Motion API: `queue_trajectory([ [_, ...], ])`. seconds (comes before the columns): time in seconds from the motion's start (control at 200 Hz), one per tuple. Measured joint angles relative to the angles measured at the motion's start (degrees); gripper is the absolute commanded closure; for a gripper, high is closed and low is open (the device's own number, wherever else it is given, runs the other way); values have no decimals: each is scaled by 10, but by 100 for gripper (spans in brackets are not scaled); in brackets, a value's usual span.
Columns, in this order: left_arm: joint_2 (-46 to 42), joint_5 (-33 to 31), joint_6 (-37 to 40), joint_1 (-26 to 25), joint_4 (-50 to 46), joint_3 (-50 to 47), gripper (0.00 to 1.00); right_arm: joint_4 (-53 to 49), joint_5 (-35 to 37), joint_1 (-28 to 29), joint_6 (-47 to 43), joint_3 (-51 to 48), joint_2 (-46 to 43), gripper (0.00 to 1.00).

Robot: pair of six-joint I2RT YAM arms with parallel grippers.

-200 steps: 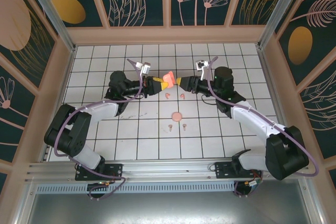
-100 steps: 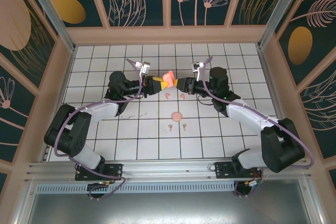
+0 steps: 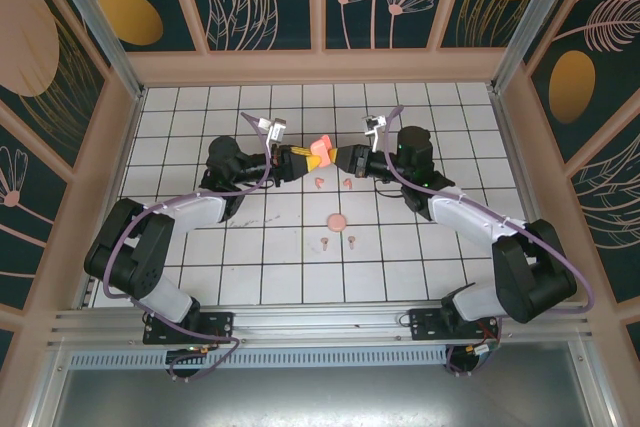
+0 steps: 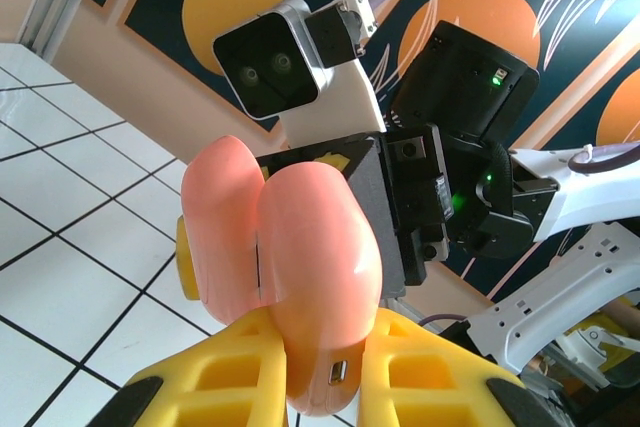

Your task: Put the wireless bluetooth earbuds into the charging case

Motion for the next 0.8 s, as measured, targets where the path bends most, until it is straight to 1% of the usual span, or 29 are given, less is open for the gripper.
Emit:
queue_trajectory([
  [0.145, 0, 0, -2, -2, 7, -1, 100, 5, -7, 1, 6, 1, 0, 94],
  [0.18, 0, 0, -3, -2, 9, -1, 100, 5, -7, 1, 7, 1, 0, 97],
  [0.235, 0, -4, -4, -2, 10, -2, 90, 6, -7, 1, 7, 1, 0, 100],
  [0.34, 3, -14, -5, -5, 14, -6, 68, -3, -2, 1, 0, 3, 0, 100],
  [0.425, 7, -29, 0, -6, 8, -7, 58, -25, 6, 0, -10, 10, 0, 100],
  [0.47, 8, -36, 5, -6, -3, -7, 54, -39, 11, -1, -15, 16, 0, 100],
  [0.566, 7, -55, 38, -6, -53, -5, 49, -77, 31, -11, -38, 30, 0, 100],
  [0.651, 6, -67, 75, -5, -124, 9, 43, -125, 54, -25, -68, 43, -2, 100],
  [0.801, -1, -72, 164, -4, -269, 67, 40, -214, 102, -42, -140, 73, -5, 100],
])
